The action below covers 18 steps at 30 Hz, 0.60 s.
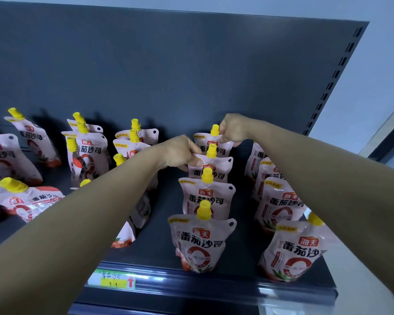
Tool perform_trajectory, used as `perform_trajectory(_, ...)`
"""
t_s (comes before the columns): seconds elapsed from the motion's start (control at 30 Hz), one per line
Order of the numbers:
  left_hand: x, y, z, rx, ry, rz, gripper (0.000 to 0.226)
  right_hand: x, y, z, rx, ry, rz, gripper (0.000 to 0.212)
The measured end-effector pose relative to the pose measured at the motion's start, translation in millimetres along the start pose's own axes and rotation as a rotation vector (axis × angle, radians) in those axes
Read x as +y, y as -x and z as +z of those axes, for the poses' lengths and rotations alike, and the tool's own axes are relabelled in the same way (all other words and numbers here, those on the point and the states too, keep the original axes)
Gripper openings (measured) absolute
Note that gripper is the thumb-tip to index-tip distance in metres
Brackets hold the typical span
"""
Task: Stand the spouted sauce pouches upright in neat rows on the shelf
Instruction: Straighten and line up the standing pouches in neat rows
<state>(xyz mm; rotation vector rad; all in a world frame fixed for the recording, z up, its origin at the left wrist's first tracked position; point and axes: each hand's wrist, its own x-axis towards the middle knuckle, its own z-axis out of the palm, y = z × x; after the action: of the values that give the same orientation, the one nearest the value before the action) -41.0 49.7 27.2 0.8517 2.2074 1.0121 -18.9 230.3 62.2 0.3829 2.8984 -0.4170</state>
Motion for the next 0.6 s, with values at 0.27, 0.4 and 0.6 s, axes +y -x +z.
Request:
perform_trajectory(0.27, -0.5, 3.7, -3.8, 0.016, 0.034, 0.012, 0.015, 2.6, -0.3, 0.9, 0.030, -0.107, -0.022, 0.034)
perform_trajectory(0.4, -0.6, 5.9, -5.7, 0.052, 0.044, 0.012, 0.017, -0.8, 4.5, -4.1, 0.017, -0.173, -0.044, 0.035)
perform_trajectory(0.6, -1.9, 7.1, -5.5, 0.059, 0.043, 0.030, 0.019, -5.1, 7.5, -3.5, 0.027, -0.266, -0.046, 0.026)
